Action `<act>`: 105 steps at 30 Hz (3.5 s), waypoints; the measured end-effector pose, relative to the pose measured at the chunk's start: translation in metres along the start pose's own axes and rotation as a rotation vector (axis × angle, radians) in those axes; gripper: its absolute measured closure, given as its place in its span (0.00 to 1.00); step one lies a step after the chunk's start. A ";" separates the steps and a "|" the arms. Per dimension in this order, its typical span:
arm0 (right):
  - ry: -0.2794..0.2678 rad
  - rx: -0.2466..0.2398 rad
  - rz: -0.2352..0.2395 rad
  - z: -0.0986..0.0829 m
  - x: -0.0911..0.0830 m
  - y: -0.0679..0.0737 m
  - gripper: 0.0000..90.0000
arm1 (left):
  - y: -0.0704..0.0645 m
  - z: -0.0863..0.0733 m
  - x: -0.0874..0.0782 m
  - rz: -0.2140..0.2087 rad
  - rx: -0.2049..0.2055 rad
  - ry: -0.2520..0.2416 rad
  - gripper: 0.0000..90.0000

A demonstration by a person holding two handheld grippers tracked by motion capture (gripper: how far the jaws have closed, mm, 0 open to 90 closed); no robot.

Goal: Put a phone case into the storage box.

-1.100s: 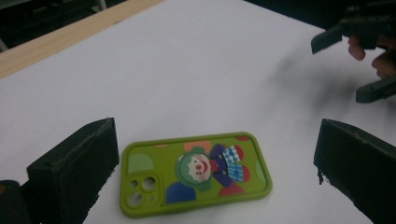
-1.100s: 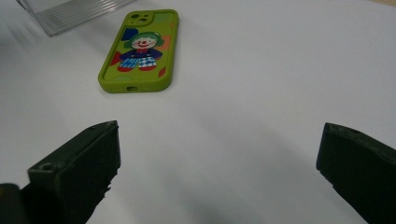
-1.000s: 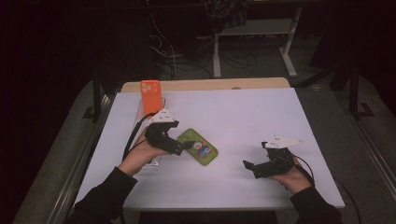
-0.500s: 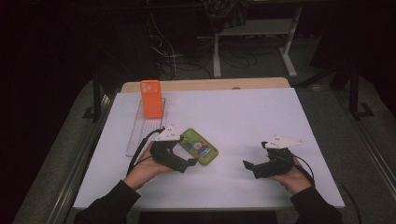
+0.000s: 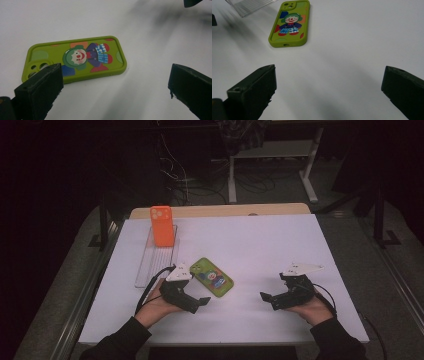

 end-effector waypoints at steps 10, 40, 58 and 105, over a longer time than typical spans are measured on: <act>0.009 0.021 -0.013 0.021 0.004 0.006 0.00 | -0.001 0.000 0.002 -0.006 -0.008 0.001 0.00; 0.049 0.002 0.038 0.088 0.058 0.043 0.00 | 0.001 0.001 0.002 -0.014 -0.009 0.011 0.00; 0.109 -0.023 0.011 0.100 0.110 0.065 0.00 | 0.001 0.001 0.002 -0.014 -0.012 0.022 0.00; 0.277 -0.135 -0.061 0.057 0.159 0.083 0.16 | 0.000 0.001 0.002 -0.015 -0.017 0.027 0.00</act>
Point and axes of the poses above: each handheld gripper's, and its own axes: x roughly forward along the jaws, z roughly out of its top, y roughly to its left, the point moved 3 cm from there along x, roughly forward along the jaws, and after that the axes turned 6 degrees about x, right-handed, at the moved point
